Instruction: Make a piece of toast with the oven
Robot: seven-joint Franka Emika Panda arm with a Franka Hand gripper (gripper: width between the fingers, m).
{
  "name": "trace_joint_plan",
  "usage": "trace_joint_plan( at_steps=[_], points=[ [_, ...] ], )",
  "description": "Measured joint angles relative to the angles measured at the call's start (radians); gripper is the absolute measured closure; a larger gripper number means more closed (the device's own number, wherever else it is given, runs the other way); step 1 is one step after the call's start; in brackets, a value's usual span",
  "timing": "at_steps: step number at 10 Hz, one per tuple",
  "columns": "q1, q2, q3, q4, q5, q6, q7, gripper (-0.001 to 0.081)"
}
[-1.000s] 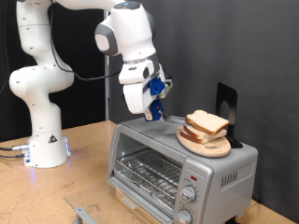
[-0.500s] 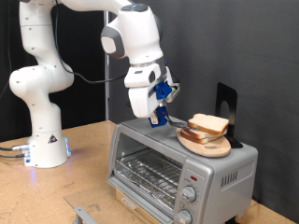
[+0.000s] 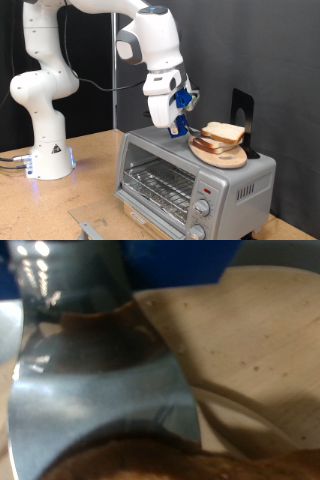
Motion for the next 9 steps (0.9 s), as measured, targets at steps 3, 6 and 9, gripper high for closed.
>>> trace_joint_plan(
  at_steps=[3, 6, 9],
  points=[
    [0.001, -0.010, 0.003, -0.009, 0.045, 0.007, -0.073, 0.0336],
    [0.001, -0.049, 0.003, -0.064, 0.104, 0.117, -0.122, 0.0339],
    [0.000, -0.112, 0.000, -0.137, 0.155, 0.206, -0.171, 0.0339]
  ],
)
